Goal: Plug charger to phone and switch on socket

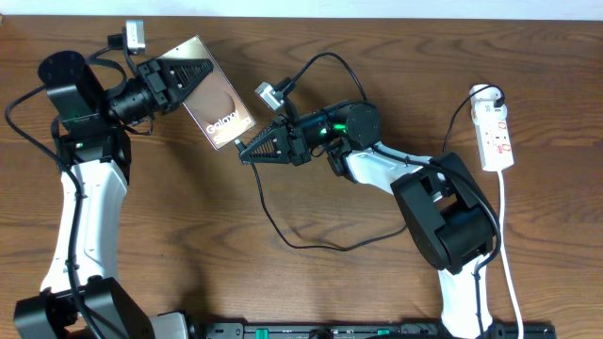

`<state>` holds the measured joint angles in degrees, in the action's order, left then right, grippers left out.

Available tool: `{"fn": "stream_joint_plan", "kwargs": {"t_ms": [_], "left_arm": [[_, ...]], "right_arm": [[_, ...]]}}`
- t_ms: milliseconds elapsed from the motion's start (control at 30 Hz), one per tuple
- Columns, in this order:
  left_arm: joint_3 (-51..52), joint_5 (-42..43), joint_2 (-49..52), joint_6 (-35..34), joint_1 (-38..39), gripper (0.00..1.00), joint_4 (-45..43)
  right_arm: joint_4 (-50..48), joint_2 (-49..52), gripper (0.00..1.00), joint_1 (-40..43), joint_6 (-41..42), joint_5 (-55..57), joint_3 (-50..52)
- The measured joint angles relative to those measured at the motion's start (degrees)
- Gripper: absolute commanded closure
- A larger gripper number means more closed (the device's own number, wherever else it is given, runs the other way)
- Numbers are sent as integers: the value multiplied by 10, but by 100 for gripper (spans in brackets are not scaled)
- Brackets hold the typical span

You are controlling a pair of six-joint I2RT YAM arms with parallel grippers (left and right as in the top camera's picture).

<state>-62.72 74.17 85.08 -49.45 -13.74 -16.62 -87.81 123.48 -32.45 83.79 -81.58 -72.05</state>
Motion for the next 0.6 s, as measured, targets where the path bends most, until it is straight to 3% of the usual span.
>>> {"fn": "stream_joint_plan", "kwargs": {"t_ms": [267, 600], "left_arm": [[0, 1, 0, 30, 0, 92, -1], [0, 5, 0, 14, 0, 93, -1]], "right_arm": [[0, 0, 99, 0, 0, 0, 0], [0, 0, 99, 0, 0, 0, 0]]}}
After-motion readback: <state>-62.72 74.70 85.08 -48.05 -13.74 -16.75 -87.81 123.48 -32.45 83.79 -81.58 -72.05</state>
